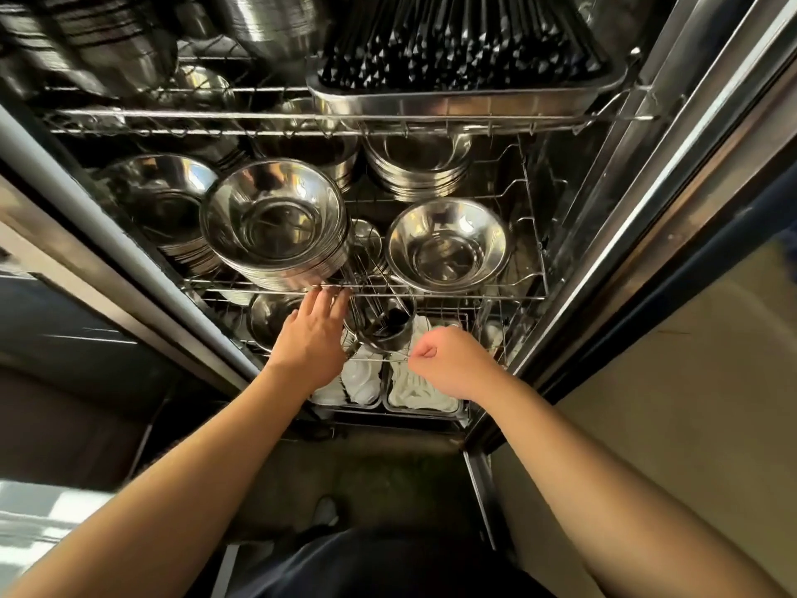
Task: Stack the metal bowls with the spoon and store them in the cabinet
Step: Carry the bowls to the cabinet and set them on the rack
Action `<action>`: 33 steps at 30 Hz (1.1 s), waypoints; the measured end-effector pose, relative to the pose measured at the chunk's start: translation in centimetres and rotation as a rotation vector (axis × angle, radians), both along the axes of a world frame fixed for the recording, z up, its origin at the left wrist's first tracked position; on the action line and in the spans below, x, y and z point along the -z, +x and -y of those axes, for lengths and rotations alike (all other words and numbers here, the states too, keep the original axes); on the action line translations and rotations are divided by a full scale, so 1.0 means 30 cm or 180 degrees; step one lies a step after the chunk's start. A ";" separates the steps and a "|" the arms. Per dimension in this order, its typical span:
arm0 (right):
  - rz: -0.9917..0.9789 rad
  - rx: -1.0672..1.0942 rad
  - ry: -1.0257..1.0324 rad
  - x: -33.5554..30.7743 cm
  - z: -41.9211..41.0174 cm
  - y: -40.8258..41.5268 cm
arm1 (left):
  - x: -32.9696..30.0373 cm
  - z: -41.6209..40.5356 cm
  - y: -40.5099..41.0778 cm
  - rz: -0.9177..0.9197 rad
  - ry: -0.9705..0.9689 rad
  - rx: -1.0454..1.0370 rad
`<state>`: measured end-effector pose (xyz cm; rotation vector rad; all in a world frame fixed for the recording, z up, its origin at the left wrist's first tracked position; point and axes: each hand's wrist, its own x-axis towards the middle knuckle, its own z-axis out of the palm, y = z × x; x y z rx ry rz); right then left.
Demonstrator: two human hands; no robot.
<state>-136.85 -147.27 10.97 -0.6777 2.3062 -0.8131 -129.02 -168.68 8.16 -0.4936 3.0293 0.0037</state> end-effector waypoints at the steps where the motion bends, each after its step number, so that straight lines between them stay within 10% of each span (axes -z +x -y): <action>1: 0.0153 0.0074 0.0021 0.027 0.012 -0.012 | 0.001 0.000 0.000 0.0013 -0.0019 0.0007; 15: 0.2019 0.1822 0.0115 0.244 0.308 -0.177 | 0.020 0.014 0.009 0.0009 -0.0066 0.0129; 33: 0.2336 0.2045 0.0023 0.322 0.429 -0.202 | -0.025 0.046 0.010 -0.0087 0.0269 0.0275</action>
